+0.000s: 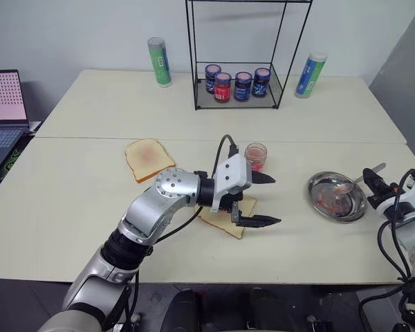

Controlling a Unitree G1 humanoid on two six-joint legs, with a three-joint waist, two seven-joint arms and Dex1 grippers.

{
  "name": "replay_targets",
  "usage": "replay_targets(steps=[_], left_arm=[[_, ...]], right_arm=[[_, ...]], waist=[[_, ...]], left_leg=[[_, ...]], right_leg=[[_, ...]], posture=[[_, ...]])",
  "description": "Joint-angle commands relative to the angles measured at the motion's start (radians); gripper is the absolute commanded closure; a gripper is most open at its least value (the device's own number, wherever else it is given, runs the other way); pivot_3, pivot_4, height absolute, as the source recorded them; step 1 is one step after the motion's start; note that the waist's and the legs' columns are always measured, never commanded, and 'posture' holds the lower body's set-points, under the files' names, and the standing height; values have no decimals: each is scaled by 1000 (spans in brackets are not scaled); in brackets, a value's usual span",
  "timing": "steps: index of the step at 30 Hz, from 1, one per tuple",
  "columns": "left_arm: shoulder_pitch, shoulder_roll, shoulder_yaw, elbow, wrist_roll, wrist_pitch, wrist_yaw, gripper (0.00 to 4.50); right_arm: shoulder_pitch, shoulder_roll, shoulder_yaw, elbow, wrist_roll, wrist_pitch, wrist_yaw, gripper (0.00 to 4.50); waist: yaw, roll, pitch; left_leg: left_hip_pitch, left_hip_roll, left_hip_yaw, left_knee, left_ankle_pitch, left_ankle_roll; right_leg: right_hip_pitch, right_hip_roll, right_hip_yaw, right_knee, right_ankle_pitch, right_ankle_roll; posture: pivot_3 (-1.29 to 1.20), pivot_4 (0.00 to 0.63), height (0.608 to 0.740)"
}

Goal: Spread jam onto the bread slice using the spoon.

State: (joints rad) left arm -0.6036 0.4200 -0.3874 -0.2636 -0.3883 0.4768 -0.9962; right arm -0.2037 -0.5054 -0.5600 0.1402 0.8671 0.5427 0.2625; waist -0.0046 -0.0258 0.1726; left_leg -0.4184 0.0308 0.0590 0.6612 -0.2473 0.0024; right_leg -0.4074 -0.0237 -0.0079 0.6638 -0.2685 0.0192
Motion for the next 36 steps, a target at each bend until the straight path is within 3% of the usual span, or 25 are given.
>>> replay_targets(steps=[1,2,3,5,20,36], left_arm=[[1,2,13,-51,2,4,4,0],[2,5,16,-53,2,7,5,0],[3,6,18,-54,1,9,6,0],[4,10,21,-58,-2,13,6,0],[-14,1,39,-62,-20,46,8,0],[-11,-7,57,-59,-18,54,10,0]], right_arm=[[8,5,-34,22,-13,-19,18,4449],[8,7,-39,29,-12,-19,18,4449],[8,8,-43,33,-11,-19,19,4031],[1,12,-58,44,0,-16,13,3885],[12,4,-63,45,-40,-14,18,60],[12,-28,-11,94,-229,-124,67,60]], waist=[[1,0,0],[1,0,0],[1,0,0],[1,0,0],[1,3,-1],[1,4,-2]], left_leg=[[0,0,0,0,0,0],[1,0,0,0,0,0],[1,0,0,0,0,0],[1,0,0,0,0,0],[1,0,0,1,0,0],[1,0,0,1,0,0]], right_leg=[[0,0,0,0,0,0],[1,0,0,0,0,0],[1,0,0,0,0,0],[1,0,0,0,0,0],[1,0,0,1,0,0],[1,0,0,1,0,0]], posture=[[0,150,740],[0,150,740],[0,150,740],[0,150,740],[0,150,740],[0,150,740]])
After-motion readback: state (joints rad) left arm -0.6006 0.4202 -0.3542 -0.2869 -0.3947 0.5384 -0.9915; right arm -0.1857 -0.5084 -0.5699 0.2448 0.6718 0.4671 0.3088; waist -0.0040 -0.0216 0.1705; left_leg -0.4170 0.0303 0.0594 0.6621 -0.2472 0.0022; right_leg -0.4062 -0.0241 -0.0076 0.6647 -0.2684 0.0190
